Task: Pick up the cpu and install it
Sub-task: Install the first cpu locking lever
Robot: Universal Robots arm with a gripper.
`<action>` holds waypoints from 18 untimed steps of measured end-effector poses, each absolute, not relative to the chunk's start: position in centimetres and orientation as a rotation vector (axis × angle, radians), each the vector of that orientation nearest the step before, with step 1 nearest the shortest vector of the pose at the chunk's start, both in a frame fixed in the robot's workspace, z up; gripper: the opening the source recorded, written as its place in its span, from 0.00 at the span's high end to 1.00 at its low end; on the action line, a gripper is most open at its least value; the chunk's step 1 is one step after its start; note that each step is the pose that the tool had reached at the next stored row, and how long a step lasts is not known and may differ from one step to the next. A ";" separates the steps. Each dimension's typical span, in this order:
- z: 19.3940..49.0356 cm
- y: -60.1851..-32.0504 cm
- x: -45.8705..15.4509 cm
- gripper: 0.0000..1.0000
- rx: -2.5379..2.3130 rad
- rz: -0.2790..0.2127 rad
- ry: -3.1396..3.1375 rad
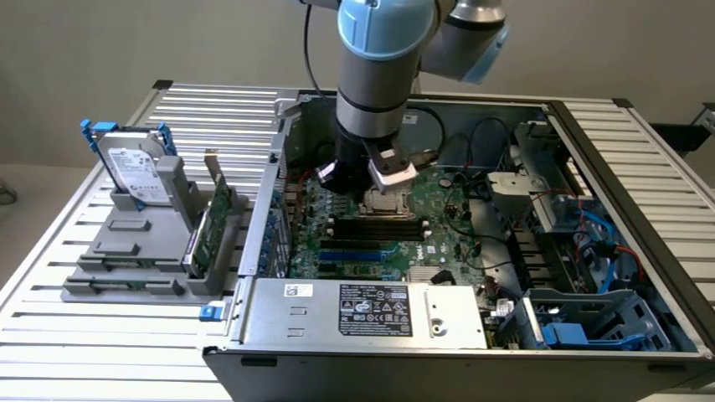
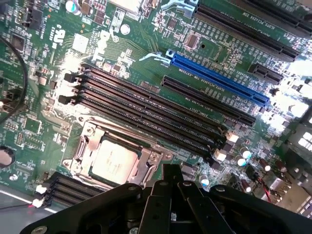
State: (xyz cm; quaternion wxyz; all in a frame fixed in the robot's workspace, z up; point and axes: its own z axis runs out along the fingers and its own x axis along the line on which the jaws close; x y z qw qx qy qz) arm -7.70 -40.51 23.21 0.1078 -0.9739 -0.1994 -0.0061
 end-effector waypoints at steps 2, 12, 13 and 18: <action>24.1 -40.5 -7.6 0.89 -2.867 -0.018 -0.582; 26.3 -40.5 -7.6 0.89 -2.835 0.002 -0.744; 26.3 -40.5 -7.6 0.89 -2.828 0.005 -0.770; 26.3 -40.5 -7.6 0.89 -2.790 0.019 -0.898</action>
